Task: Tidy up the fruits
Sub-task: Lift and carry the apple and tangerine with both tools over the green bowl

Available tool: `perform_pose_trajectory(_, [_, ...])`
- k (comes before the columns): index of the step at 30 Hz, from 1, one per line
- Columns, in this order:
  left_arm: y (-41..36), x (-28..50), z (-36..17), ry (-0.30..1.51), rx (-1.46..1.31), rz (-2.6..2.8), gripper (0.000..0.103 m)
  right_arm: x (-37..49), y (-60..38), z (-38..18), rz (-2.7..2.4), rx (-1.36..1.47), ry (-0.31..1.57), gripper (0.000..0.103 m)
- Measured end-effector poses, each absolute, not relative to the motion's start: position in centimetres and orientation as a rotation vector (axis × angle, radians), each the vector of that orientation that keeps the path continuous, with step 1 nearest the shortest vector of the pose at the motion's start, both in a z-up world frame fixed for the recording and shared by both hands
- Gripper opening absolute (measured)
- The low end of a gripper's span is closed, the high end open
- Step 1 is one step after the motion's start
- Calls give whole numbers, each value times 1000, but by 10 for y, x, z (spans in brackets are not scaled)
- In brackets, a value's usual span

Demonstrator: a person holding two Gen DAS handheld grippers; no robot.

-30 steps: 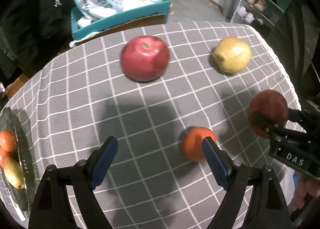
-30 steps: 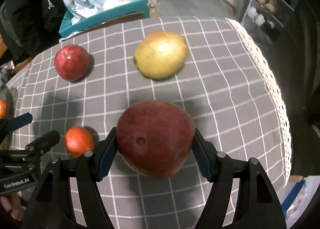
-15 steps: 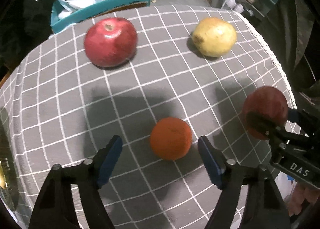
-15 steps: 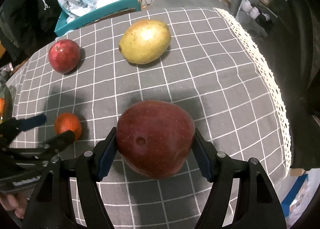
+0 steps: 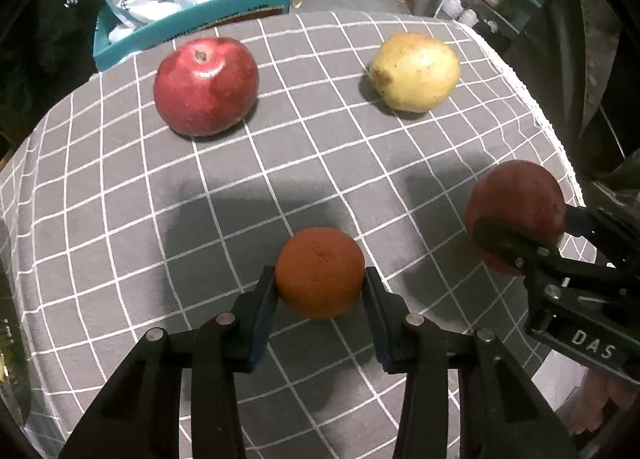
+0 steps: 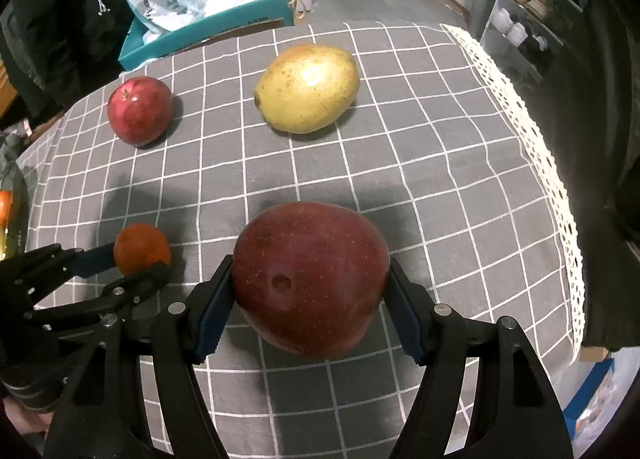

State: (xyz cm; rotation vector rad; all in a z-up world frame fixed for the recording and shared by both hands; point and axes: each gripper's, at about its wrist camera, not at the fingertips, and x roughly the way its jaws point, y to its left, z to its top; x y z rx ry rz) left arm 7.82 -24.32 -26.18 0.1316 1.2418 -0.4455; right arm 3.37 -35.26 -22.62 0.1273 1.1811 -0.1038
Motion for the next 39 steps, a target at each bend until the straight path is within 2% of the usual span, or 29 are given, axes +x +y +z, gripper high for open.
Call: perform_pose_trajectory(39, [-157, 59, -131, 950, 63, -301, 42, 25, -290, -109, -9, -6, 894, 71])
